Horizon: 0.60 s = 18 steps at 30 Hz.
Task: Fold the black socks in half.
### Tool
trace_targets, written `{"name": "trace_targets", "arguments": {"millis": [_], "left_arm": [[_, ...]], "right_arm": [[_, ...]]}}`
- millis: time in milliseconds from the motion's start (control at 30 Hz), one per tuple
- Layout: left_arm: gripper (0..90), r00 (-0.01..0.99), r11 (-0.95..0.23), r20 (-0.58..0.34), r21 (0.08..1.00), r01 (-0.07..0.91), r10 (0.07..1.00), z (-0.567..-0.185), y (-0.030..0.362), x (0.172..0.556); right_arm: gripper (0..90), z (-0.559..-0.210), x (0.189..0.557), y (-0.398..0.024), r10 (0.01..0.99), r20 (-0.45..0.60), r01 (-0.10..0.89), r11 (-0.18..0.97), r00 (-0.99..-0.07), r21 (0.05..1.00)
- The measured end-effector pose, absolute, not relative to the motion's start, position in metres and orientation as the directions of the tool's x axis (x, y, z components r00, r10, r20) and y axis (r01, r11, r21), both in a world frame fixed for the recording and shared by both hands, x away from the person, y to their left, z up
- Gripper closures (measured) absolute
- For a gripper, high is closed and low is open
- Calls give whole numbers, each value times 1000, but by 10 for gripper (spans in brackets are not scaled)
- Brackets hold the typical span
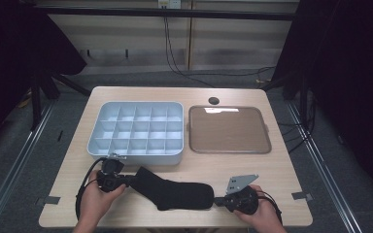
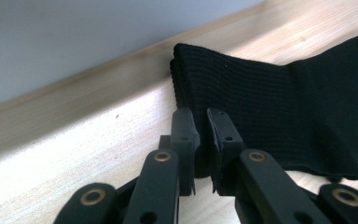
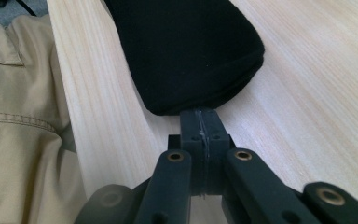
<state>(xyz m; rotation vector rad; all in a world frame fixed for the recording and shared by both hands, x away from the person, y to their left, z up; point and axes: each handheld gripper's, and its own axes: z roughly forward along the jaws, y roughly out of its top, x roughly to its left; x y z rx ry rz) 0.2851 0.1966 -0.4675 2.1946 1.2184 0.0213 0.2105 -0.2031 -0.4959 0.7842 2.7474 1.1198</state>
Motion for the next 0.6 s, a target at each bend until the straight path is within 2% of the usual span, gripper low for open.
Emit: {"name": "trace_targets", "arguments": {"millis": [600], "left_arm": [[822, 567, -344, -324, 540, 768, 757, -446, 206, 287]], "right_arm": [[900, -497, 212, -198, 497, 130, 443, 587, -858, 678]]}}
